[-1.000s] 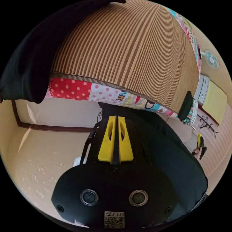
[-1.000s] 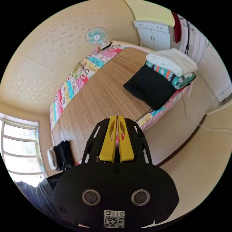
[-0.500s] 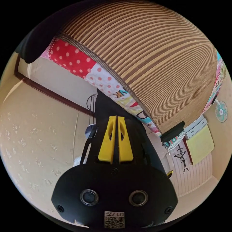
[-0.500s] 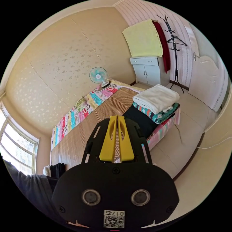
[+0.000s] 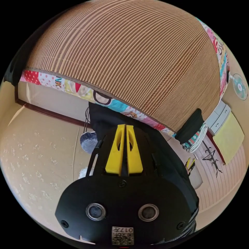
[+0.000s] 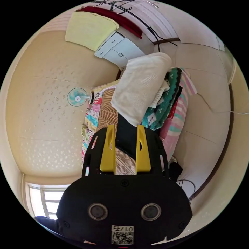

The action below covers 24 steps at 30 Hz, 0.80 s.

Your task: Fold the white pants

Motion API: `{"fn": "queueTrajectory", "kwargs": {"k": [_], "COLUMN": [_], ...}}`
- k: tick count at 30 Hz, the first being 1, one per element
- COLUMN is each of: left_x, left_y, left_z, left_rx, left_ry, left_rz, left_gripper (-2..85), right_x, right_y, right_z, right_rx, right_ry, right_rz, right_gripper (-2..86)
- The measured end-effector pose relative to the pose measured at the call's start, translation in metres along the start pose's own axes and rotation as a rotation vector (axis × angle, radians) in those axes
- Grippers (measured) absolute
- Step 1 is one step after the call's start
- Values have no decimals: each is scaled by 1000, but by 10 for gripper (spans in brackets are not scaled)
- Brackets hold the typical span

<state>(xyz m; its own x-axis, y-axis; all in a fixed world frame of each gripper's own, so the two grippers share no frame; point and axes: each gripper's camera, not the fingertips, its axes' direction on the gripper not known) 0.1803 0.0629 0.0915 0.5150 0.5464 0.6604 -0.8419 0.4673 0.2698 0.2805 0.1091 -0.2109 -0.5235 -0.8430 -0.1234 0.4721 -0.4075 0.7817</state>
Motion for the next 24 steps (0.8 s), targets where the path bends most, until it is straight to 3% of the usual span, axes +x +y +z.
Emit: {"fn": "queueTrajectory", "kwargs": {"k": [4, 7, 12, 17, 20, 22, 24], "left_x": [-15, -22, -13, 15, 37, 53, 63], "left_y": [-2, -2, -3, -30, -47, -62, -77], "left_z": [47, 77, 96, 116, 130, 146, 163], "left_rx": [4, 40, 261, 338, 394, 413, 411], "left_ry": [34, 98, 232, 226, 268, 225, 173], "left_rz": [-118, -177, -177, -122, -54, -17, 6], "left_gripper": [-5, -5, -5, -5, -5, -6, -6], "right_x": [19, 20, -57, -198, -307, -365, -418], "right_y": [-41, -62, -99, -156, -155, -139, -97], "right_z": [23, 38, -7, -36, -32, -8, 47], "right_rx": [-39, -71, 66, 77, -71, -277, -604], "right_ry": [-46, -196, -547, -669, -740, -824, -831], "right_rz": [89, 110, -225, -602, -948, -1149, -1345], "right_gripper": [125, 94, 36, 19, 18, 18, 18]}}
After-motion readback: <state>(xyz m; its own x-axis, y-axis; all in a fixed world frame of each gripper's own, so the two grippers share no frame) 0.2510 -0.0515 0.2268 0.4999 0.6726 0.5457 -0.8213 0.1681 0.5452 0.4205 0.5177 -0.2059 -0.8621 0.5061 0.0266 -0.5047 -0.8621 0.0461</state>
